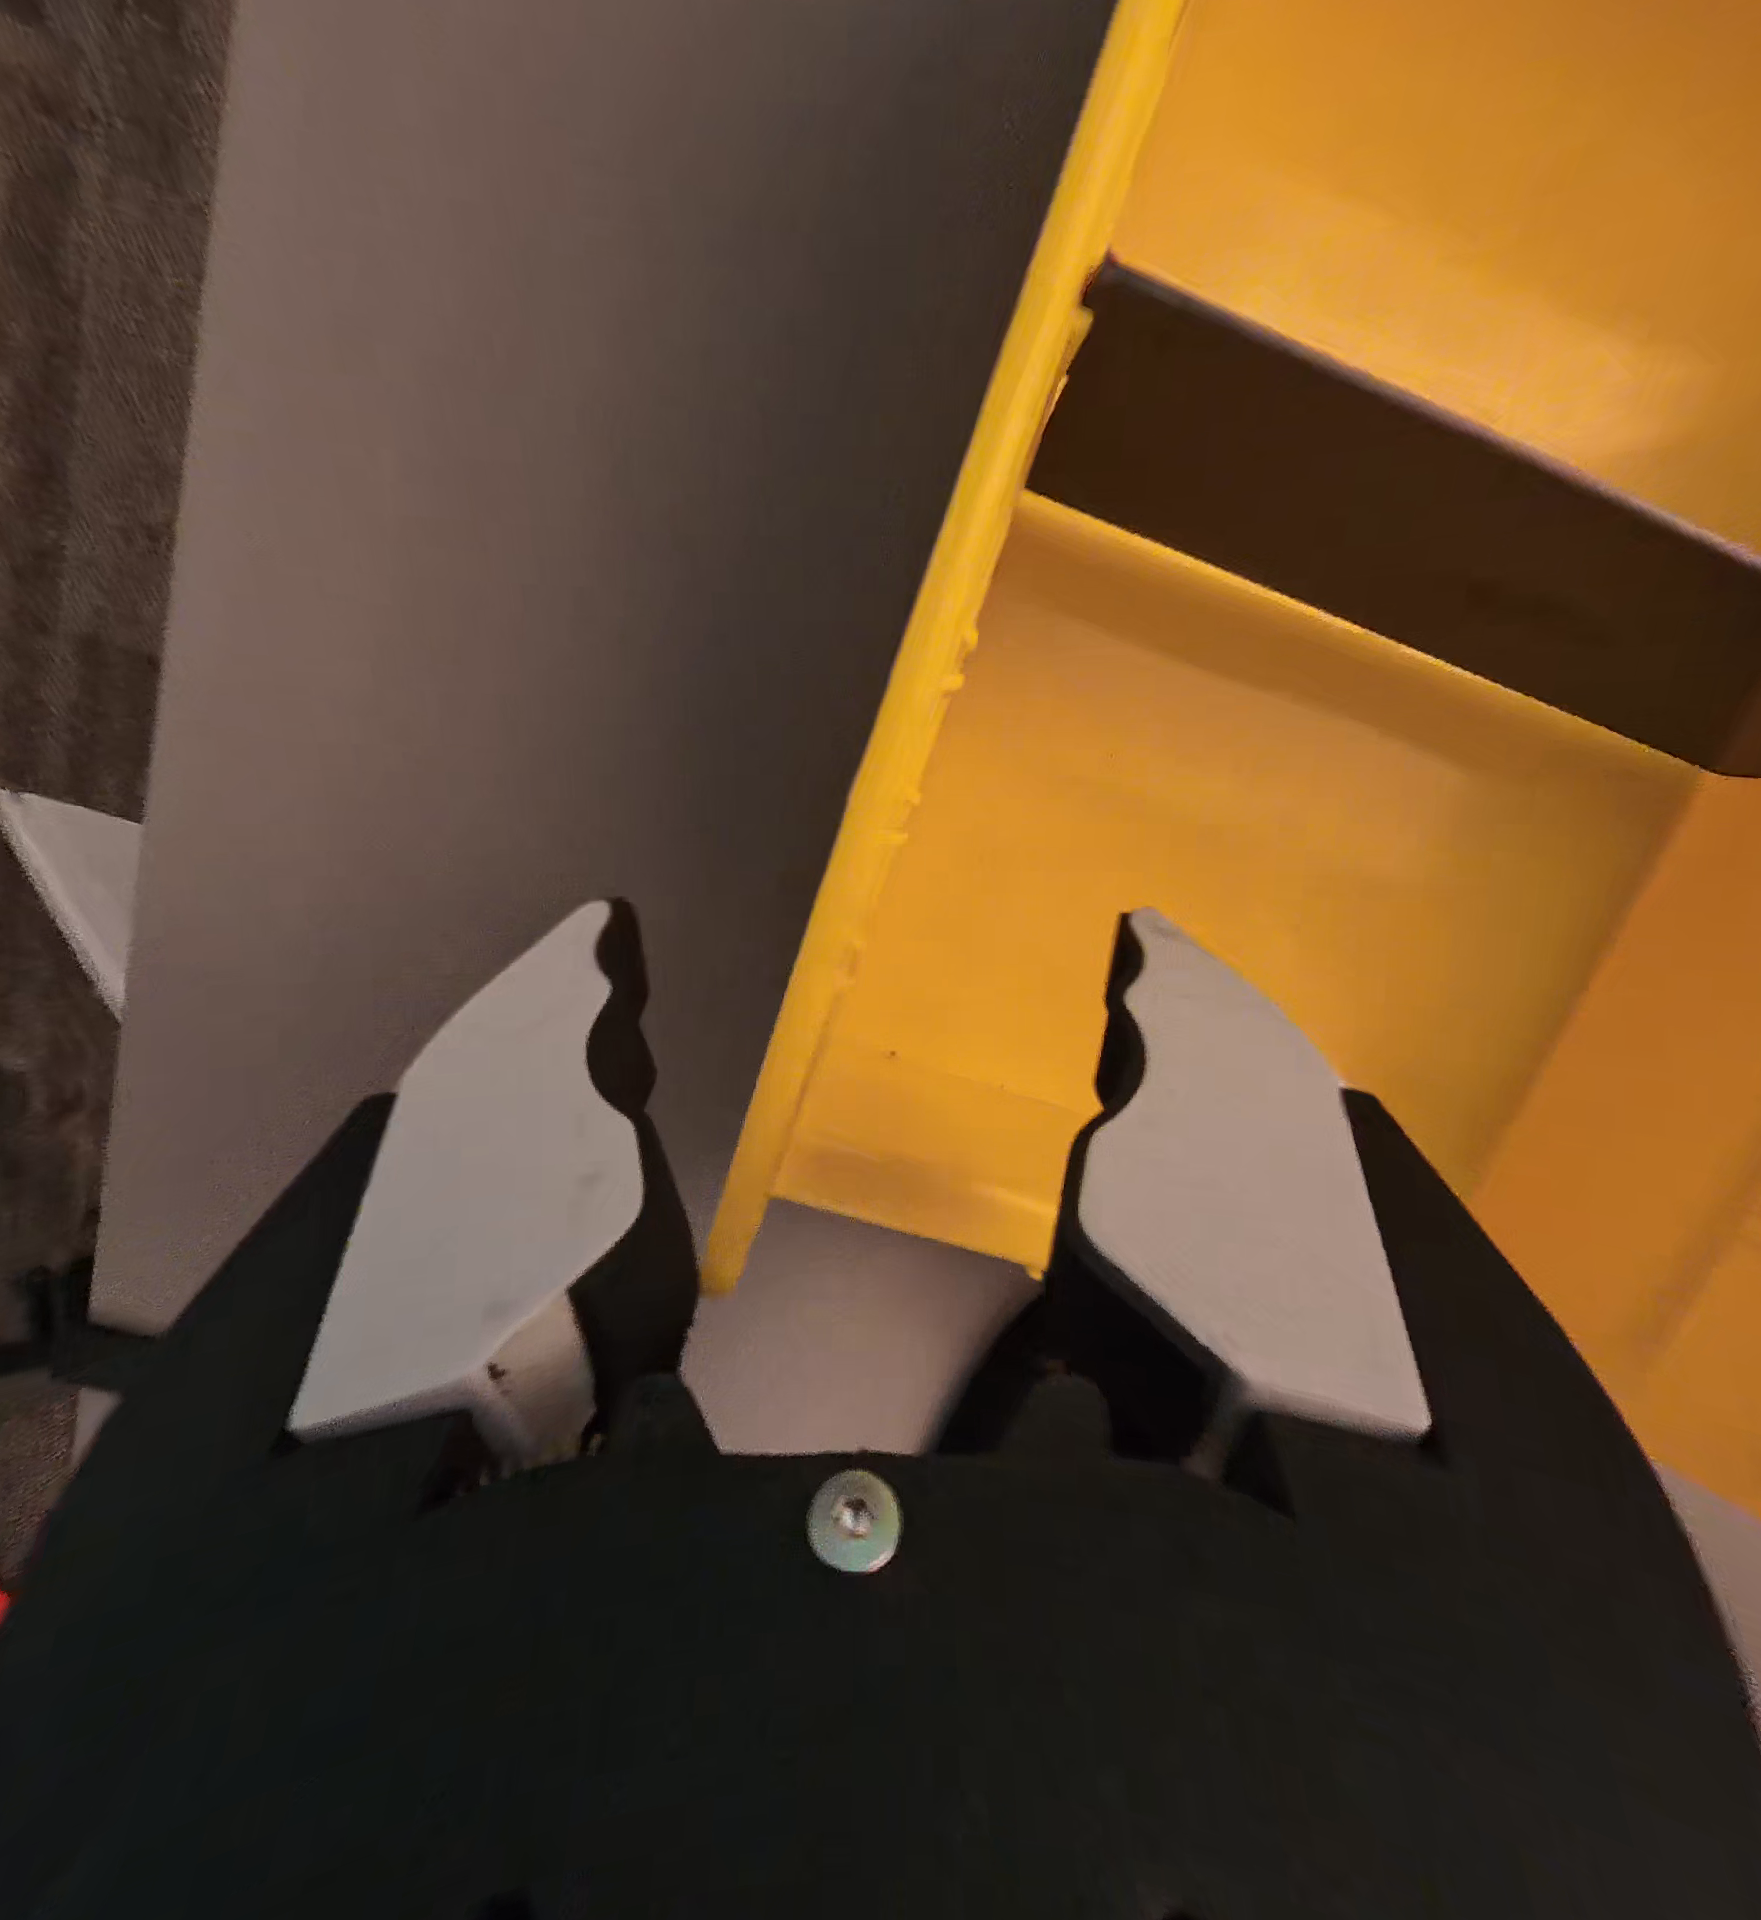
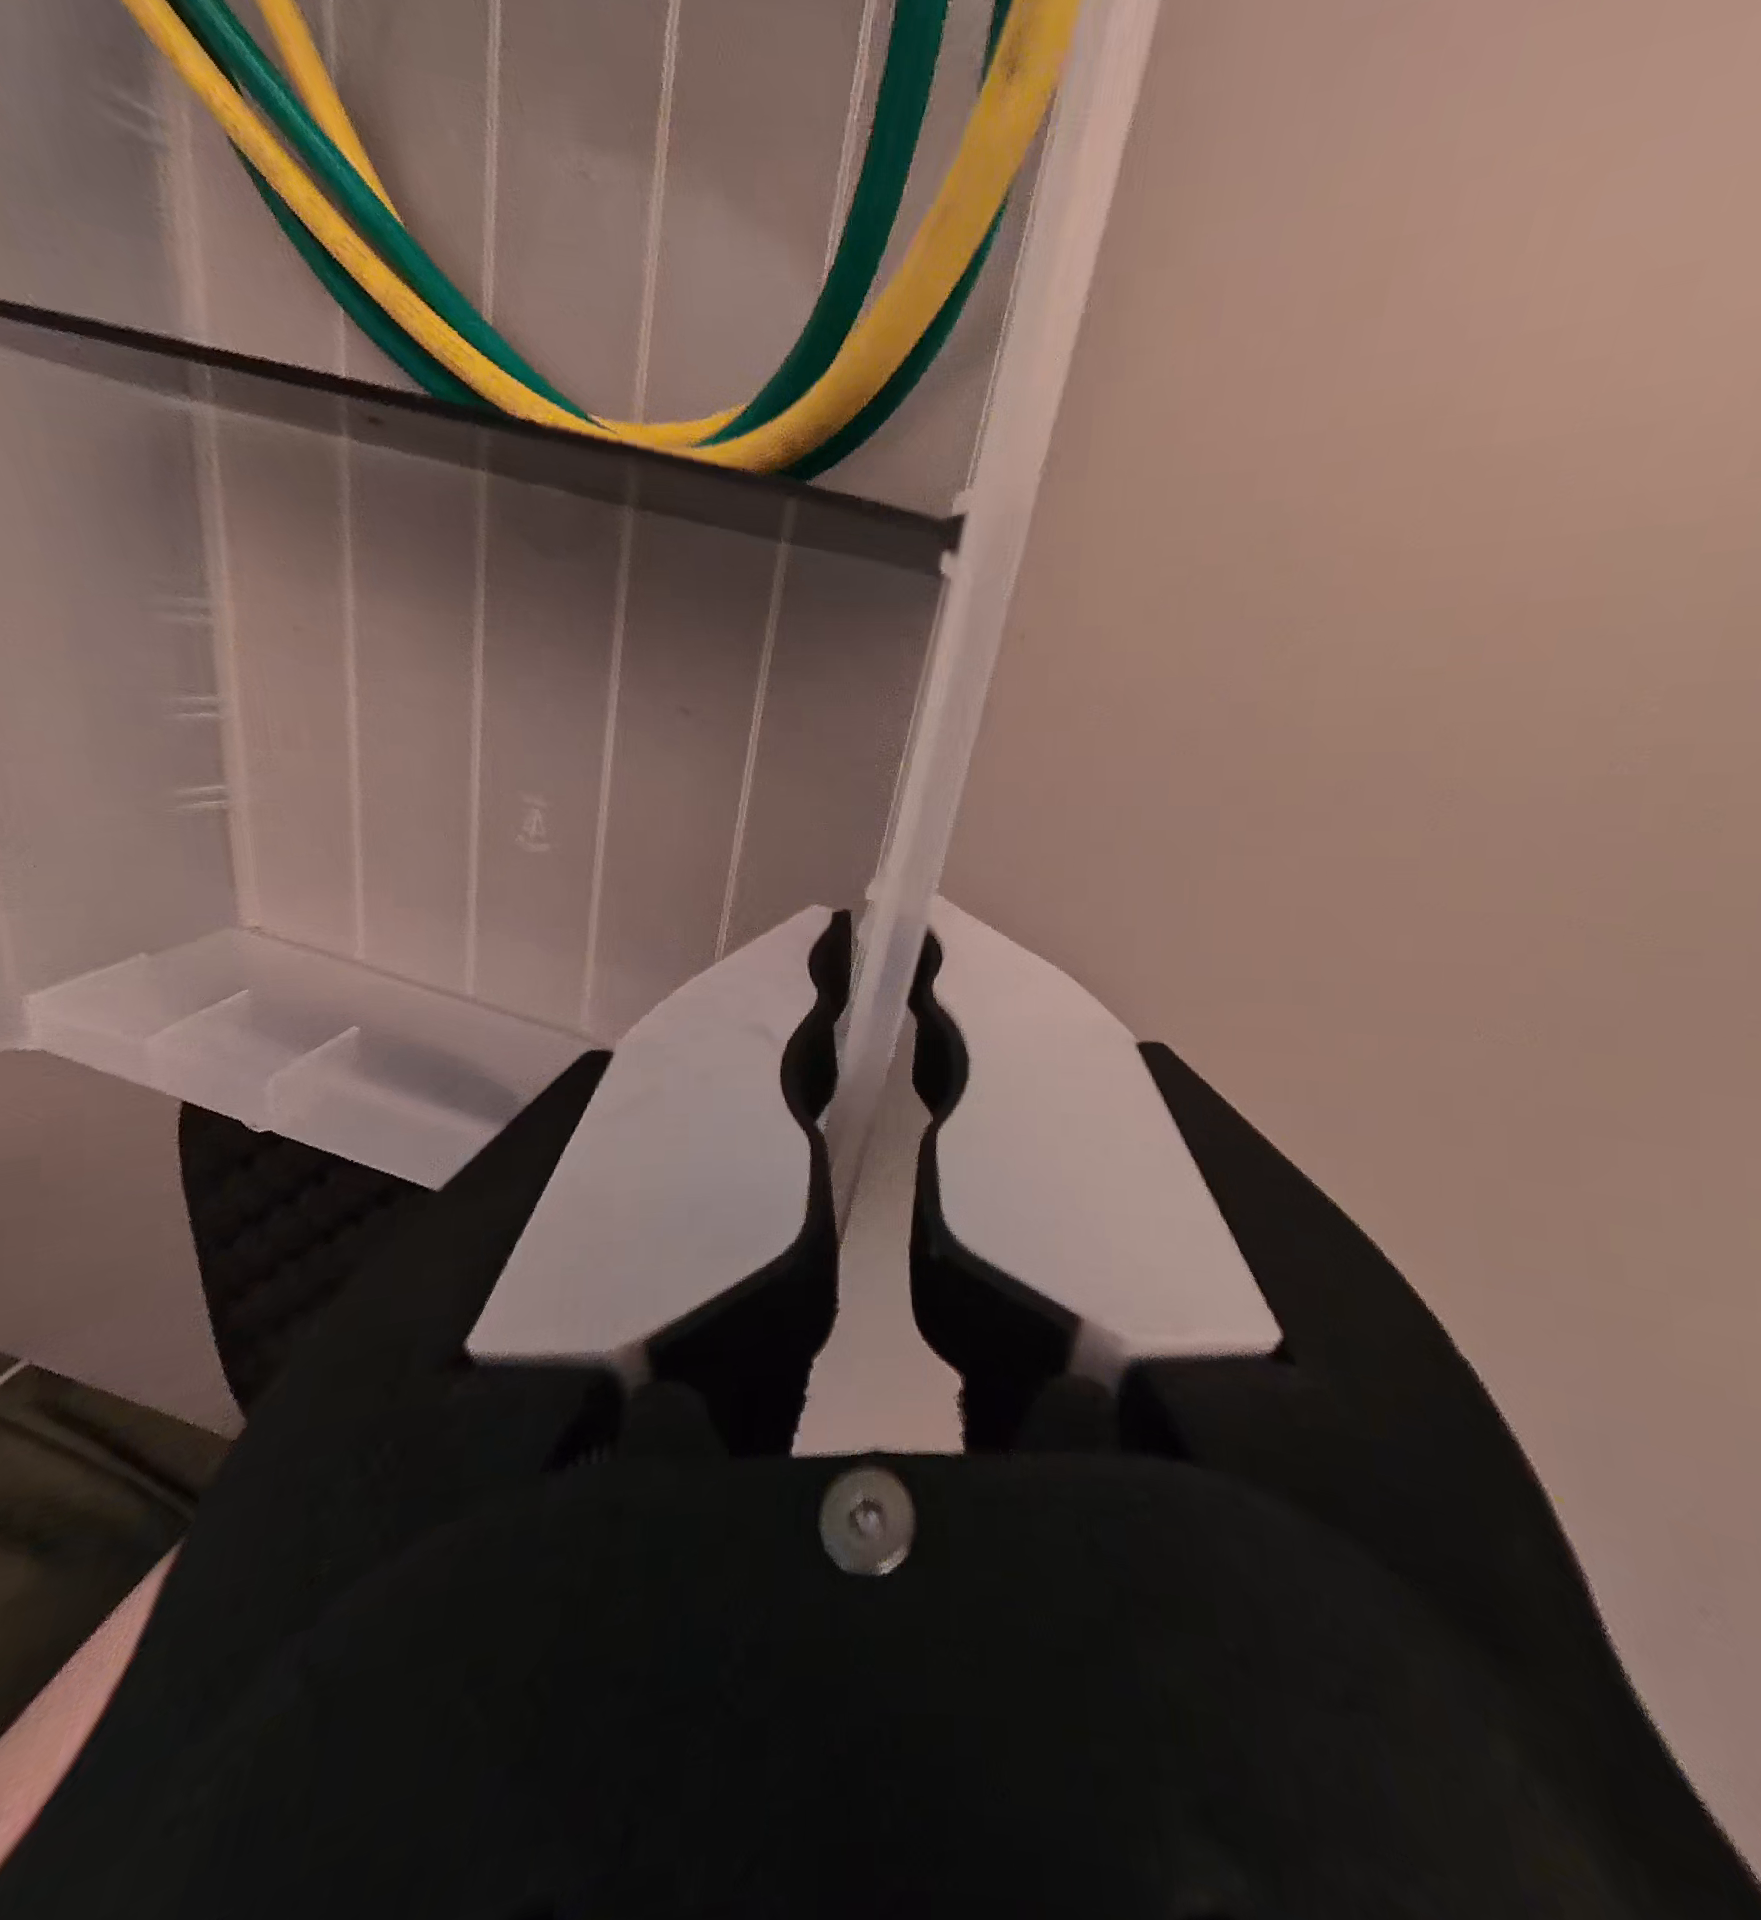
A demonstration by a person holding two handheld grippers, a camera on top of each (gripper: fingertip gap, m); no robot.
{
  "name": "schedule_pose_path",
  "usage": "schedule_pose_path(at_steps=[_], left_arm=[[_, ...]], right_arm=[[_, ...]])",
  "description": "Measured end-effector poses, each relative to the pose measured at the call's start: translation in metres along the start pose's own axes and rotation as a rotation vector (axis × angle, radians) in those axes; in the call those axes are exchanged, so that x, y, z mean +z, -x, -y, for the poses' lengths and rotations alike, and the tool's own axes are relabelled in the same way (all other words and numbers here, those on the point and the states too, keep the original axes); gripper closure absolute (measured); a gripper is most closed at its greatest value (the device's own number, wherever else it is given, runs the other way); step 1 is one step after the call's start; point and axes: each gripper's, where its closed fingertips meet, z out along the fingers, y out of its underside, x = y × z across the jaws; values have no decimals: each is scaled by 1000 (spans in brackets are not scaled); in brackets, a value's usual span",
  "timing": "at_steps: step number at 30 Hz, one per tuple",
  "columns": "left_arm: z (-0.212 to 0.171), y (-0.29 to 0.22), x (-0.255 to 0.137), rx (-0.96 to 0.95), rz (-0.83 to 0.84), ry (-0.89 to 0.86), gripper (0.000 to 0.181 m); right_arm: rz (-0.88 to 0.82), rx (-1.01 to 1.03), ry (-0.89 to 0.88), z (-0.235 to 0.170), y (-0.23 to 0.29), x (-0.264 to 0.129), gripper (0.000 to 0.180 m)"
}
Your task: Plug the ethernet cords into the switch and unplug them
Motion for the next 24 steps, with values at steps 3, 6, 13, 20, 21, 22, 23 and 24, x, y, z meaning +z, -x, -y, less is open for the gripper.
schedule_pose_path(at_steps=[3, 6, 13, 20, 21, 22, 23, 24], left_arm=[[-1, 0, 8, 8, -21, 8, 137], [-8, -12, 8, 51, -86, 41, 173], [-23, -56, 8, 325, -78, 165, 175], [-31, -97, 8, 483, -114, 239, 170], [-32, -100, 8, 495, -116, 247, 169], [-33, -104, 8, 508, -121, 254, 169], [-34, -107, 7, 523, -128, 260, 168], [-36, -110, 7, 540, -133, 267, 167]], right_arm=[[-8, -10, 35, -6, 5, 0, 170], [-17, 4, 74, -10, 9, 0, 170], [-45, -5, 116, -13, 12, 1, 170], [-73, -29, 147, -14, 14, 1, 170], [-79, -34, 152, -14, 14, 1, 170], [-82, -39, 158, -14, 15, 1, 170], [-86, -45, 164, -15, 16, 1, 170], [-89, -52, 170, -15, 17, 1, 170]])
